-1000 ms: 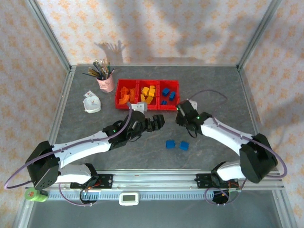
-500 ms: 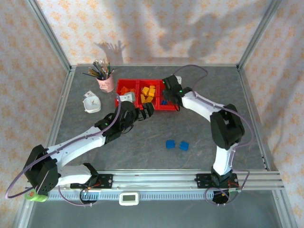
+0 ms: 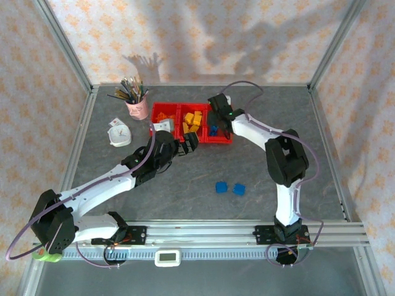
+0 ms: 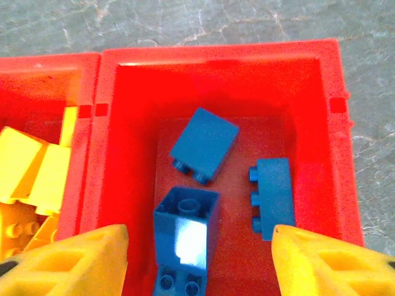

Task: Sort the legos into containers by color
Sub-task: Place the lego in the container, then pick up the lego from the bottom-center of the table.

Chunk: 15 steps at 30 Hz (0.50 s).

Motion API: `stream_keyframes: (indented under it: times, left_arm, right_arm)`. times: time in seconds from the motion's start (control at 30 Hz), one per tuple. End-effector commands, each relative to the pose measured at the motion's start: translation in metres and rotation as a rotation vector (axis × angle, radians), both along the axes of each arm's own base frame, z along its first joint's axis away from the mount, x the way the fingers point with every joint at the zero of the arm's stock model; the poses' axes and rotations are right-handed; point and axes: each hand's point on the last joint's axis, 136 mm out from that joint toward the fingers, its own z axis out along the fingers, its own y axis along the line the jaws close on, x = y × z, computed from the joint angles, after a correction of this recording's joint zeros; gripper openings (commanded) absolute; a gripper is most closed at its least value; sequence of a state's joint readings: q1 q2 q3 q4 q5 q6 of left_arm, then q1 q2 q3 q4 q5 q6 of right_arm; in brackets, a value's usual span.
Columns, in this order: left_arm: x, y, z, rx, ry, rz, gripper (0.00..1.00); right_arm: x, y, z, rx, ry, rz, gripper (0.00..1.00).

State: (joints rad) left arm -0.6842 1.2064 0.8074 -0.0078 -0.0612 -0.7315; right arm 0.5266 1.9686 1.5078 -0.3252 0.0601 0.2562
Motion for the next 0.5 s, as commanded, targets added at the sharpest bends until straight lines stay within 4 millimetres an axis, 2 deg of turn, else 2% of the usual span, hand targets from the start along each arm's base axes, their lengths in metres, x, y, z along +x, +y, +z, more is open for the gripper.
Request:
stream_keyframes:
  times: [0.0, 0.2, 0.47]
  left_arm:
    - [0.002, 0.008, 0.012, 0.013, -0.023, 0.017, 0.99]
    - [-0.004, 0.003, 0.013, -0.005, -0.016, -0.022, 0.99]
    - [-0.021, -0.017, -0.002, -0.022, 0.024, -0.104, 0.99]
  right_arm:
    - [-0.007, -0.011, 0.045, 0.010, -0.082, -0.011, 0.64]
    - [-0.043, -0.028, 0.050, 0.040, -0.060, -0.029, 0.69]
    - [-0.120, -0.075, 0.018, 0.041, 0.059, -0.130, 0.75]
